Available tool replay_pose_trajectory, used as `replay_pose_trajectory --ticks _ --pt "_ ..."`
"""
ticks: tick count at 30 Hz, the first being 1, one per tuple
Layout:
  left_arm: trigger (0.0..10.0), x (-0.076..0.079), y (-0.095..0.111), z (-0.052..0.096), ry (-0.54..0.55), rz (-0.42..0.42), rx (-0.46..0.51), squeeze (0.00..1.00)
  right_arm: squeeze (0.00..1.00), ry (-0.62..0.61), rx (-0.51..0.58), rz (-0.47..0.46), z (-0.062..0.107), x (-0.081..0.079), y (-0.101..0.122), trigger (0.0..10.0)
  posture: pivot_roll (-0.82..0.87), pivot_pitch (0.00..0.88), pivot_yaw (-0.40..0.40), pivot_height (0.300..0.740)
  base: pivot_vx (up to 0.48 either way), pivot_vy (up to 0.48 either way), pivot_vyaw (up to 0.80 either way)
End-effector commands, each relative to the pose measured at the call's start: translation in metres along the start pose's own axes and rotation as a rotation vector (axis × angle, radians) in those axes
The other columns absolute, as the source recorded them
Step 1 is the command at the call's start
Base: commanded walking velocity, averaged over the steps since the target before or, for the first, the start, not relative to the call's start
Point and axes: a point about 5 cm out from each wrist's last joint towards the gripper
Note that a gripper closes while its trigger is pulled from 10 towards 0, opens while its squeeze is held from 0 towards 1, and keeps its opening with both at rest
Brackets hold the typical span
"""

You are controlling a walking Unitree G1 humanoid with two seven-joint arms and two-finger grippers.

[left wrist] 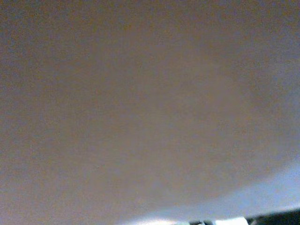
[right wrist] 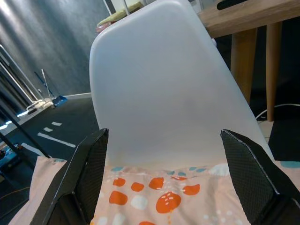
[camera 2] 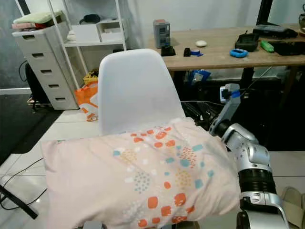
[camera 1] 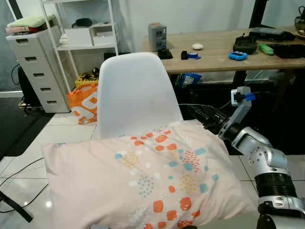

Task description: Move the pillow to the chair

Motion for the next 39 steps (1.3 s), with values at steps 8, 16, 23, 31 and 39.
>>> replay_pose_trajectory --ticks 8,16,23,31,39 --pt "10.0 0.008 -0.031 0.013 -0.016 0.005 -0.149 0.00 0.00 -0.022 -0.026 -0.004 -0.002 0.000 -0.013 10.0 -0.19 0.082 0.041 0.624 0.000 0.000 0.00" --pt "10.0 0.009 -0.032 0.014 -0.024 0.015 -0.160 0.00 0.00 -0.025 -0.035 0.003 -0.001 0.001 -0.014 10.0 -0.19 0.085 0.038 0.648 -0.332 0.000 0.00" --pt "10.0 0.008 -0.033 0.013 -0.025 0.003 -0.160 0.00 0.00 -0.028 -0.042 0.010 -0.001 0.001 -0.017 10.0 -0.19 0.087 0.041 0.668 0.000 0.000 0.00" --pt "10.0 0.008 -0.033 0.013 -0.029 -0.006 -0.162 0.00 0.00 -0.028 -0.045 0.015 0.001 0.001 -0.018 10.0 -0.19 0.084 0.043 0.698 0.000 0.000 0.00" --pt "10.0 0.010 -0.034 0.014 -0.045 -0.002 -0.180 0.00 0.00 -0.080 -0.076 0.047 0.001 0.008 -0.029 10.0 -0.19 0.073 0.036 0.722 -0.163 0.000 0.00"
Point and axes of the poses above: a point about 5 cm out from each wrist's last joint towards the gripper, its own z axis pointing back from the gripper into the wrist, its own y axis along the axis of the wrist's last joint, x = y × z, and after that the axes turned 12 degrees about -z, right-handed
